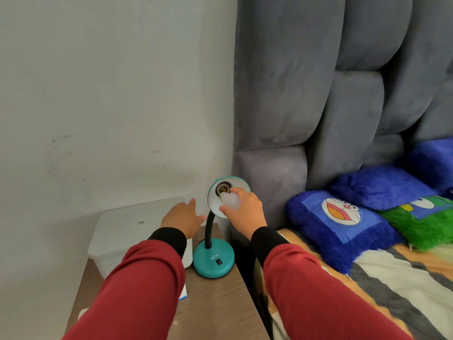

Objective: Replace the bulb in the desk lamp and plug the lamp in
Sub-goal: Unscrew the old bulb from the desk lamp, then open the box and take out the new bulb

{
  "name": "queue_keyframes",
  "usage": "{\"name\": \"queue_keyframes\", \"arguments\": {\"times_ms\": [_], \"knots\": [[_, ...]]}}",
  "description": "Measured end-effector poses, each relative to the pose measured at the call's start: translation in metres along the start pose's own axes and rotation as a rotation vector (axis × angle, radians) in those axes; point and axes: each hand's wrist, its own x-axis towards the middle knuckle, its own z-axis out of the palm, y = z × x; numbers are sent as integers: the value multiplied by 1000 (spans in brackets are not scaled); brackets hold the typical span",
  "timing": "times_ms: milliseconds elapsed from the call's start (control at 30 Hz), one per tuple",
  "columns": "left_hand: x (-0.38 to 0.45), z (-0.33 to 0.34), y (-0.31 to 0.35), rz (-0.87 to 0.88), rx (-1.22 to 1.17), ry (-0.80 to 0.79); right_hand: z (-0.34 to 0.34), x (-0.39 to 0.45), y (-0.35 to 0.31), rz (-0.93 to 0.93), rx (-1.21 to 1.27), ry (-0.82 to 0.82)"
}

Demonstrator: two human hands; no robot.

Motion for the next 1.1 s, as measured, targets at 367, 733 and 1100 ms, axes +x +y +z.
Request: {"name": "queue_keyframes", "arguments": {"times_ms": [367, 733, 1100], "knots": [[-56, 27, -49, -238, 234, -171, 13, -40, -13, -1, 37, 24], [-78, 75, -70, -221, 222, -172, 46, -79, 1, 20, 114, 80], [-84, 118, -92, -186, 89, -64, 116, -107, 44, 169, 110, -37]]}}
